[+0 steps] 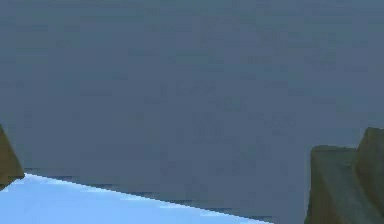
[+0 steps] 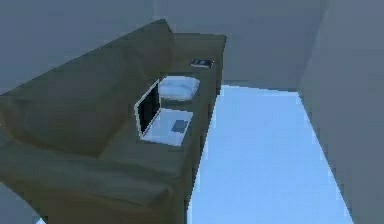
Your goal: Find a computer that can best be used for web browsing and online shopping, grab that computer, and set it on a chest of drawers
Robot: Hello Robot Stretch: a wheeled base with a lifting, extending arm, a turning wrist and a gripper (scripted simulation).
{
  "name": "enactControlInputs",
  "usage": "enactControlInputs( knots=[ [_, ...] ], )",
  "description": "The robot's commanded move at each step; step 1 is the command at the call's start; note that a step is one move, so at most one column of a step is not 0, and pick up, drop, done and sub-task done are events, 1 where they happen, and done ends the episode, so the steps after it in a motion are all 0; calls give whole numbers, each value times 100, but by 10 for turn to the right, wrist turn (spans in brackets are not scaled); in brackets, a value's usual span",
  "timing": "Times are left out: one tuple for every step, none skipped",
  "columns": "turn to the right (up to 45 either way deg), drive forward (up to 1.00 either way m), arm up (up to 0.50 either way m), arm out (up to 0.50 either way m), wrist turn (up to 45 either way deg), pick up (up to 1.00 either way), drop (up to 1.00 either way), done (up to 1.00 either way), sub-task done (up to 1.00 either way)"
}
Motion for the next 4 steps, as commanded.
enactControlInputs(
  knots=[
    [450, 0, 0, 0, 0, 0, 0, 0, 0],
    [450, 0, 0, 0, 0, 0, 0, 0, 0],
    [300, 0, 0, 0, 0, 0, 0, 0, 0],
    [0, 35, 0, 0, 0, 0, 0, 0, 0]
  ],
)
